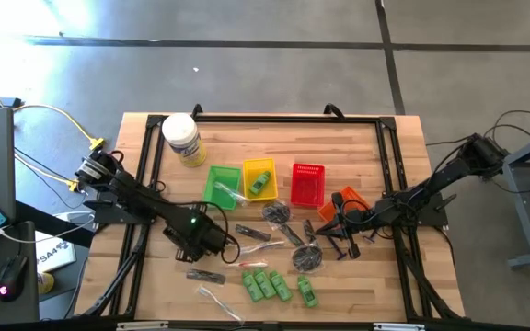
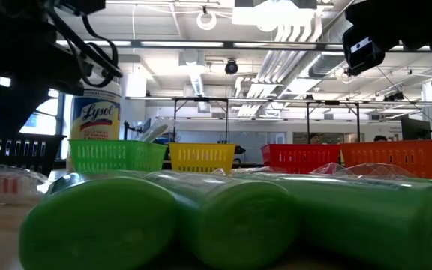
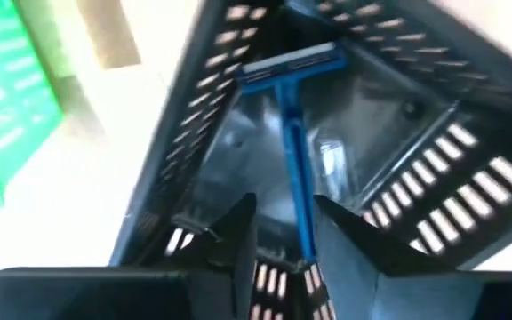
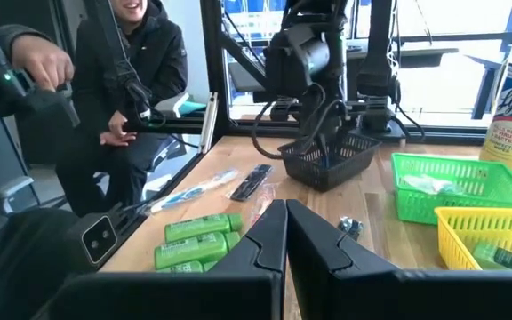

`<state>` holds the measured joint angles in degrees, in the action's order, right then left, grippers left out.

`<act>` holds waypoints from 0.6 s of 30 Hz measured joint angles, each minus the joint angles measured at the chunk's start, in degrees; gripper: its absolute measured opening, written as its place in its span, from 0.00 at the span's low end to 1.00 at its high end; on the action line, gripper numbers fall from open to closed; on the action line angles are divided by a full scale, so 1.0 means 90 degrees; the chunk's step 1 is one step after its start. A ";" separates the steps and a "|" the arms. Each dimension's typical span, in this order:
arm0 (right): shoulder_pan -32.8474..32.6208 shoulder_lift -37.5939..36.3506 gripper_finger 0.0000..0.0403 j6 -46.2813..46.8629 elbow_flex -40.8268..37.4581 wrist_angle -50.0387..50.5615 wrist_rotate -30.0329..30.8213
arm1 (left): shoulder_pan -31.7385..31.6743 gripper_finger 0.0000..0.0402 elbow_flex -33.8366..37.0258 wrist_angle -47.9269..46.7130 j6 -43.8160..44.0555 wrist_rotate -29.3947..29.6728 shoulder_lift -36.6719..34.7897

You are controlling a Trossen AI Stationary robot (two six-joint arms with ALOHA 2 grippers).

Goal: Pick & Place Travel size toiletries
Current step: Put the bottom black hairbrush into the orange basket

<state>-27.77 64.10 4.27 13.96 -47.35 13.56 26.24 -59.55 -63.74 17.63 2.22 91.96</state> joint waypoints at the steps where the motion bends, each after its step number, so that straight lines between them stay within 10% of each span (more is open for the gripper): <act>1: 0.0000 0.0000 0.01 0.0000 0.0000 0.0000 -0.0001 | -0.0046 0.28 -0.0068 -0.0153 -0.0031 0.0002 0.0000; 10: 0.0000 0.0000 0.01 0.0039 0.0000 0.0389 -0.0049 | 0.0020 0.20 -0.1093 -0.1119 -0.0259 0.0295 -0.1207; 18: -0.0002 0.0000 0.01 0.0119 0.0000 0.0558 -0.0049 | 0.0000 0.01 0.0459 0.1527 -0.0270 0.1313 -0.4781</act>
<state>-27.79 64.10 5.34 13.96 -42.33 13.13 26.24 -55.42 -50.00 15.20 14.04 48.93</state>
